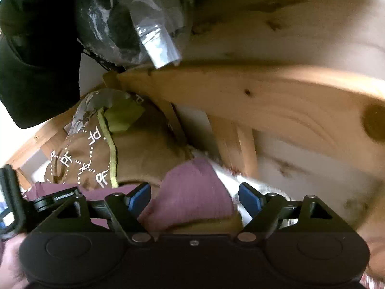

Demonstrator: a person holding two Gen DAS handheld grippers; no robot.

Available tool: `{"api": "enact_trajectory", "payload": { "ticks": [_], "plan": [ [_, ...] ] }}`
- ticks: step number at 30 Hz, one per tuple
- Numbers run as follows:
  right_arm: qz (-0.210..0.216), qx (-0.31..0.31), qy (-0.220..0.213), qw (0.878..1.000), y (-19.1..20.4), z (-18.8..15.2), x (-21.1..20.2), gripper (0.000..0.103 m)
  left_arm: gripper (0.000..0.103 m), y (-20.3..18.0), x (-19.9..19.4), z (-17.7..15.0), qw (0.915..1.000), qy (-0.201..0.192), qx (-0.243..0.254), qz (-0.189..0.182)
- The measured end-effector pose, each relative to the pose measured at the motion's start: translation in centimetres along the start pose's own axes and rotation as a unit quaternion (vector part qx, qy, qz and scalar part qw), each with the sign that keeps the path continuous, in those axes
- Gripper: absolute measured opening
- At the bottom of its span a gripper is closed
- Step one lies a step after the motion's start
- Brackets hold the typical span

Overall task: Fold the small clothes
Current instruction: 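Lift the grasped sleeve with the right tool and carry it across the shirt body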

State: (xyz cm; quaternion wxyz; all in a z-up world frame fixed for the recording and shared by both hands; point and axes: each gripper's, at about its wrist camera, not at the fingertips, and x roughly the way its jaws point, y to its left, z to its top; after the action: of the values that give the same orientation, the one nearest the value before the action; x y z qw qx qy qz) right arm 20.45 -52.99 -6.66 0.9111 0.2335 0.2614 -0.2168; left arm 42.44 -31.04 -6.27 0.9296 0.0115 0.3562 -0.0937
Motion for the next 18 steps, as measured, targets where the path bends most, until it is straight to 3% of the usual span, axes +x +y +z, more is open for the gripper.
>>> {"api": "enact_trajectory", "payload": {
  "ticks": [2, 4, 5, 6, 8, 11, 18],
  "plan": [
    [-0.001, -0.021, 0.008, 1.000, 0.3, 0.3, 1.2, 0.077, 0.103, 1.3, -1.1, -0.1, 0.9998, 0.002, -0.017, -0.008],
    [-0.003, -0.034, 0.011, 0.999, 0.6, 0.3, 1.8, 0.047, 0.103, 3.1, -2.4, -0.3, 0.9993, 0.008, -0.030, -0.019],
    [-0.012, -0.043, 0.009, 0.999, 0.9, 0.2, 1.8, 0.021, 0.103, 4.1, -3.2, -0.5, 0.9991, 0.010, -0.034, -0.023],
    [-0.019, -0.053, 0.004, 0.998, 1.2, 0.2, 1.5, 0.012, 0.103, 5.2, -3.9, -0.8, 0.9990, 0.014, -0.036, -0.023],
    [-0.017, -0.074, -0.017, 0.997, 2.0, 0.1, 0.4, 0.005, 0.103, 7.4, -5.3, -1.2, 0.9988, 0.021, -0.040, -0.020],
    [-0.006, -0.113, -0.063, 0.992, 3.6, 0.7, -2.3, 0.005, 0.103, 11.5, -7.5, -2.2, 0.9979, 0.027, -0.058, -0.008],
    [0.072, -0.178, -0.160, 0.968, 9.8, 3.0, -8.5, 0.005, 0.103, 20.3, -11.0, -4.5, 0.9866, 0.053, -0.147, 0.045]
  ]
}}
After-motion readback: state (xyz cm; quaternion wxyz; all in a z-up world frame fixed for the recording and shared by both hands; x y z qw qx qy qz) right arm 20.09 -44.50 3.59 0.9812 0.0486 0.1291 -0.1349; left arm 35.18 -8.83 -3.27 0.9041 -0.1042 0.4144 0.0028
